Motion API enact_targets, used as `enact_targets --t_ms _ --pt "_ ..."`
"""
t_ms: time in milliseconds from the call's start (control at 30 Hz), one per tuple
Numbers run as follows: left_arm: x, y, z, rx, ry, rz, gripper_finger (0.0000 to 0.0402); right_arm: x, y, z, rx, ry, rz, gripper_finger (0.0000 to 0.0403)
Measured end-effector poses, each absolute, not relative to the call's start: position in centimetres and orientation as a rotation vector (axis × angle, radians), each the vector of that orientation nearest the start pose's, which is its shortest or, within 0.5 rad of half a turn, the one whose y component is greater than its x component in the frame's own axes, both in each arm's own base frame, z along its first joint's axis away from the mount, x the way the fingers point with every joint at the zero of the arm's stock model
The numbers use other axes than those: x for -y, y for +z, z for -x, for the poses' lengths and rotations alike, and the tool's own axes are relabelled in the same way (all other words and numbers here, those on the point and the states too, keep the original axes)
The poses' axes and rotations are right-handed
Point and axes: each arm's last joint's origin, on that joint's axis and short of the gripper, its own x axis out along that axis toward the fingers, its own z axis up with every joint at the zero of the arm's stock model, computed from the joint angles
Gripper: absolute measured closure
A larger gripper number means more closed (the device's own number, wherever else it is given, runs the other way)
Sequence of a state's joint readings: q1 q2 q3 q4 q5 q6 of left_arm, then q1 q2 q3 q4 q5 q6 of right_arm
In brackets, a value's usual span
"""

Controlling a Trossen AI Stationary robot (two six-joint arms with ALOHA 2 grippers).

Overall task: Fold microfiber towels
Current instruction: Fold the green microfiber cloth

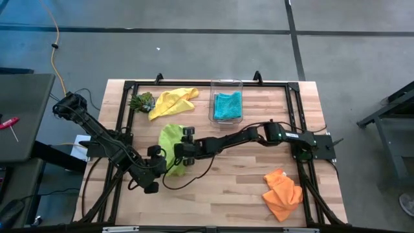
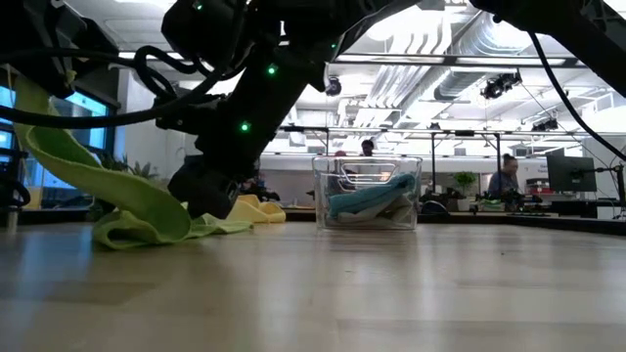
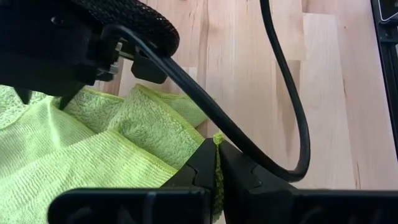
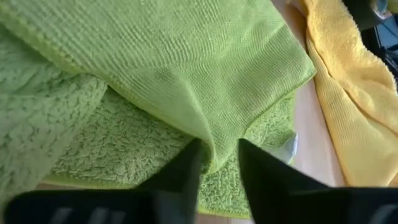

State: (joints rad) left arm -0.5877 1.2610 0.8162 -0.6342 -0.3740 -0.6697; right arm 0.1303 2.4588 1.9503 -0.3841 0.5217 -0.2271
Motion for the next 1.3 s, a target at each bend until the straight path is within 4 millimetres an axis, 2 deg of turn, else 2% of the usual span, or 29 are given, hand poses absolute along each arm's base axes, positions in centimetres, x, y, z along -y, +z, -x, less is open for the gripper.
enact_targets --t_ms 100,133,300,433,567,767,1000,1100,1300 --pt "11.9 22.0 -19.8 -0.958 0.131 0.116 0.0401 -5.4 13.1 -52.4 -0.898 -0.256 0.521 0.0376" --pt "11.9 22.0 -19.8 -0.958 0.131 0.116 0.0401 -5.3 13.1 -52.4 -0.9 -0.253 0.52 0.0389" --pt "12.0 22.4 -19.8 -0.954 0.1 0.12 0.0401 -4.1 14.5 -51.9 -0.925 -0.254 0.465 0.0398" --pt "11.8 23.7 -19.3 -0.933 0.039 0.122 0.0401 -2.1 17.4 -51.2 -0.921 -0.257 0.363 0.0401" --pt "10.8 25.9 -18.5 -0.878 0.036 0.156 0.0401 -0.3 20.7 -50.1 -0.919 -0.24 0.293 0.0402" --pt "8.9 29.6 -17.7 -0.766 0.026 0.174 0.0402 1.4 26.6 -47.2 -0.907 -0.15 0.194 0.0403" --pt "6.6 32.2 -18.6 -0.729 0.019 0.089 0.0401 0.4 32.2 -43.3 -0.897 -0.044 0.135 0.0403" --pt "5.5 32.7 -19.6 -0.734 0.011 0.037 0.0401 -0.6 33.9 -41.8 -0.9 -0.032 0.128 0.0403" --pt "3.4 34.7 -21.8 -0.719 -0.012 -0.076 0.0401 -2.2 36.0 -38.3 -0.989 -0.048 0.106 0.0403"
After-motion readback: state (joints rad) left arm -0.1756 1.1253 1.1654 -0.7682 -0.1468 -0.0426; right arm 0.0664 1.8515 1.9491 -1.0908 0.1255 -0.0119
